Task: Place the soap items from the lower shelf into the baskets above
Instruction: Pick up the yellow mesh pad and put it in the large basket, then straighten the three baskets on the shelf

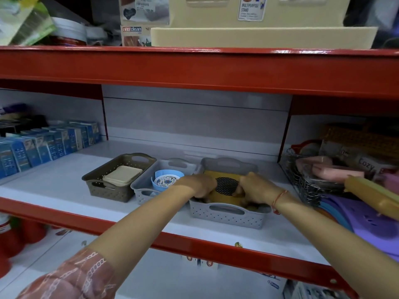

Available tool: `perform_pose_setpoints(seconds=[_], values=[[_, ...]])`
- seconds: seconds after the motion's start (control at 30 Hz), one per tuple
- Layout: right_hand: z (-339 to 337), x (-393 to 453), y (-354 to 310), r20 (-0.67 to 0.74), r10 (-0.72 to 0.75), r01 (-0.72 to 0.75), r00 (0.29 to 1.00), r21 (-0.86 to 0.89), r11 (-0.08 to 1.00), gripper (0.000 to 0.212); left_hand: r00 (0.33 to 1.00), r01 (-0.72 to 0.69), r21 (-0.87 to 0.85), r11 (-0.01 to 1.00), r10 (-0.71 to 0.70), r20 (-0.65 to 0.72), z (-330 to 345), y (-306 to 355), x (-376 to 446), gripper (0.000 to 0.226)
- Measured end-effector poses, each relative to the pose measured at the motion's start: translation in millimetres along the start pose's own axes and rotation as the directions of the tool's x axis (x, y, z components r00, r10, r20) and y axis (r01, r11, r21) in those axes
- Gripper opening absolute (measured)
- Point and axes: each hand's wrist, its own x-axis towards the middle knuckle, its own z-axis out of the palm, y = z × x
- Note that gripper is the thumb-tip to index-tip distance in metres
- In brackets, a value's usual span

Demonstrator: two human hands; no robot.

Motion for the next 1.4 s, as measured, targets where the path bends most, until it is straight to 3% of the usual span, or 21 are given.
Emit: perform_pose_setpoints(seconds=[0.1, 0.33, 0.5, 0.6, 0.67, 0.7, 0.77, 0.83, 0.9, 0.97, 1.1, 1.27, 1.4], values=[[3, 0, 0, -0.009, 0.006, -0.006, 1.0, 0.002, 1.0, 0.033, 1.0, 0.006, 0.009, 1.0, -0.006, 0.006, -1, 3, 1, 0.004], [5, 0, -4, -0.006, 0.028, -0.029, 1.0, -0.023, 0.999, 0.024, 1.0, -0.019, -0.016, 1.0, 0.018, -0.023, 4, -1, -3, 0.027], [-2, -4, -4, 0.079, 0.018, -0.018, 0.997, 0.006, 1.0, 0.034, 0.988, -0.1, -0.29, 0.952, 0.06, -0.145, 0, -13, -17, 0.042], [-14, 0, -11, 0.001, 0.045, -0.044, 0.999, 0.212, 0.976, 0.033, 0.951, -0.083, -0.516, 0.852, -0.086, -0.296, -8, -30, -28, 0.04], [-21, 8, -21, -0.087, 0.132, -0.077, 0.988, 0.465, 0.882, 0.029, 0.888, -0.041, -0.683, 0.73, -0.287, -0.36, -16, -48, -35, 0.04], [-26, 13, -28, -0.074, 0.17, -0.086, 0.983, 0.632, 0.77, 0.028, 0.852, 0.004, -0.74, 0.673, -0.39, -0.35, -20, -59, -38, 0.045], [-37, 20, -45, 0.052, 0.147, -0.108, 0.988, 0.909, 0.402, 0.03, 0.802, 0.111, -0.817, 0.566, -0.536, -0.263, -25, -82, -44, 0.059], [-47, 26, -66, 0.157, 0.056, -0.161, 0.986, 0.985, 0.069, 0.036, 0.801, 0.165, -0.871, 0.463, -0.578, -0.155, -27, -100, -50, 0.068], [-53, 32, -88, 0.208, -0.002, -0.208, 0.978, 0.975, -0.075, 0.037, 0.823, 0.19, -0.885, 0.425, -0.56, -0.092, -26, -109, -54, 0.076], [-53, 39, -107, 0.252, -0.047, -0.255, 0.967, 0.961, -0.104, 0.031, 0.841, 0.225, -0.867, 0.444, -0.538, -0.057, -26, -112, -56, 0.081], [-43, 62, -131, 0.331, -0.124, -0.346, 0.935, 0.929, -0.132, 0.044, 0.866, 0.307, -0.823, 0.477, -0.498, 0.034, -30, -106, -52, 0.088], [-35, 89, -137, 0.403, -0.074, -0.41, 0.912, 0.904, -0.123, 0.016, 0.852, 0.423, -0.742, 0.52, -0.507, 0.13, -42, -103, -41, 0.098], [-32, 98, -137, 0.406, -0.013, -0.406, 0.914, 0.912, -0.06, 0.018, 0.84, 0.46, -0.751, 0.473, -0.507, 0.196, -45, -107, -34, 0.106]])
